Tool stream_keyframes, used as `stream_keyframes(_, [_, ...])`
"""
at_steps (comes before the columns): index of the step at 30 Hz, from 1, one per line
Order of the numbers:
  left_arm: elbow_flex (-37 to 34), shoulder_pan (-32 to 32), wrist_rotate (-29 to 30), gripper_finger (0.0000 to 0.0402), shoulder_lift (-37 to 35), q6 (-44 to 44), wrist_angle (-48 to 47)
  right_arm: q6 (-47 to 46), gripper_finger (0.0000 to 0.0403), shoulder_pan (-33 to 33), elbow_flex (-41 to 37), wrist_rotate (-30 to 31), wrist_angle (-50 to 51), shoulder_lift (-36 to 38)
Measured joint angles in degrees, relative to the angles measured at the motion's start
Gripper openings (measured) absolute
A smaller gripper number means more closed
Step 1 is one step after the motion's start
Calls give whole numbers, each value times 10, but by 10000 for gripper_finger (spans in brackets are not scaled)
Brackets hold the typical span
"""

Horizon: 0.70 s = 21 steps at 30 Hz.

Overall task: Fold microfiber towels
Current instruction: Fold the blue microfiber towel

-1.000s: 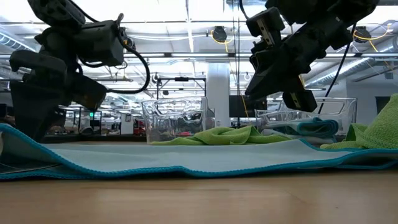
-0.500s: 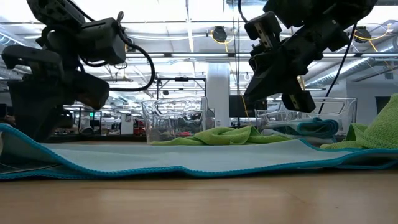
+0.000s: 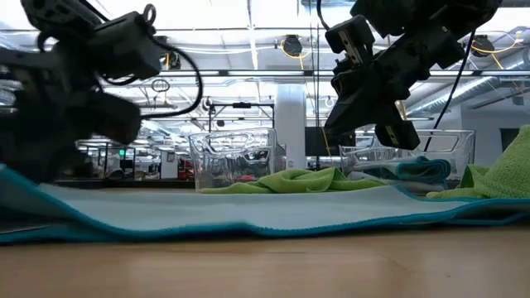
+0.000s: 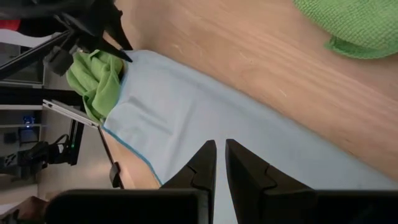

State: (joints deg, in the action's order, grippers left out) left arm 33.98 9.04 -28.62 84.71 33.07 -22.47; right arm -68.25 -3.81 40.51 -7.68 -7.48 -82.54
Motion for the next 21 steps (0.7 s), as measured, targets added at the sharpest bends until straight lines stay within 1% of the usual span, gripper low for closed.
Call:
stream_keyframes(3, [-12, 13, -4, 13, 3, 33, 7, 0, 27, 0, 0, 0, 0, 0])
stream_keyframes(4, [-13, 20, 0, 8, 3, 42, 8, 0, 27, 0, 0, 0, -1, 0])
stream_keyframes(8, [-15, 33, 1, 5, -5, 86, 24, -1, 27, -1, 0, 1, -15, 0])
stream_keyframes(11, [-16, 36, -15, 5, -26, 144, 59, -17, 27, -4, 0, 3, -31, 0])
stream_keyframes(13, [-15, 35, -8, 4, -44, 180, 80, -28, 27, -11, 0, 10, -49, 0])
stream_keyframes(17, [-15, 36, 14, 4, -72, 236, 90, -44, 27, -31, 0, 48, -78, 0])
stream_keyframes(21, [-15, 36, 16, 3, -80, 263, 85, -20, 27, -39, 0, 50, -88, 0])
